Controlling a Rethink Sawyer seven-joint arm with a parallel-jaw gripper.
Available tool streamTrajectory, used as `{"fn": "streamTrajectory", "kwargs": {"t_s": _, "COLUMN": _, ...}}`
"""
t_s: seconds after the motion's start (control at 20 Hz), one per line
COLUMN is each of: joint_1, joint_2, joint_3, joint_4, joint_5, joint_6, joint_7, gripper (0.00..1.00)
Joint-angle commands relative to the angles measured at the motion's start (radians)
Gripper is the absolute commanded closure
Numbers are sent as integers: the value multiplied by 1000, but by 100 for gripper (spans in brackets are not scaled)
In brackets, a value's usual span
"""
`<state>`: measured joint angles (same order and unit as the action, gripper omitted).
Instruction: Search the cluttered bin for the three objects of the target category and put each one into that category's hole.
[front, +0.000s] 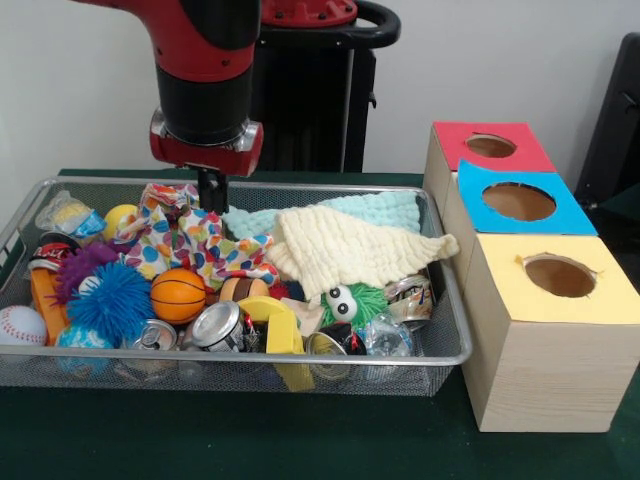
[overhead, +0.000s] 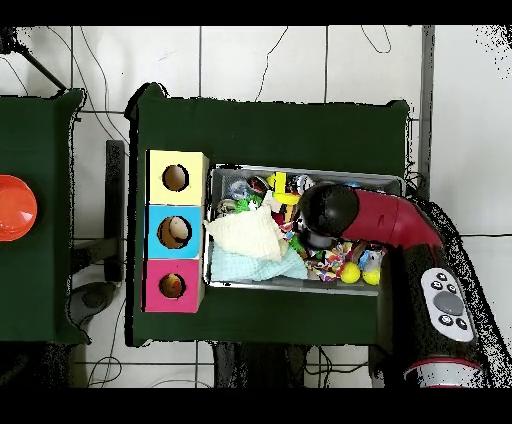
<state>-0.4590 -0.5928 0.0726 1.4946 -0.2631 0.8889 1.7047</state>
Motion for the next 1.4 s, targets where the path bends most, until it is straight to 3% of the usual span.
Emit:
{"fn": "streamTrajectory", "kwargs": {"t_s": 0.05, "joint_1": -39, "joint_2": 56, "joint_3": 110, "joint_4": -49, "joint_5": -66, "joint_6": 1, "joint_7": -167, "gripper": 100}}
{"fn": "streamTrajectory", "kwargs": {"t_s": 0.9, "joint_1": -110, "joint_2": 102, "joint_3": 161, "joint_4": -30, "joint_5": -116, "joint_6": -47, "joint_7": -182, "gripper": 100}}
{"fn": "streamTrajectory", "kwargs": {"t_s": 1.4, "joint_1": -131, "joint_2": 168, "joint_3": 180, "joint_4": -73, "joint_5": -182, "joint_6": -109, "joint_7": -165, "gripper": 100}}
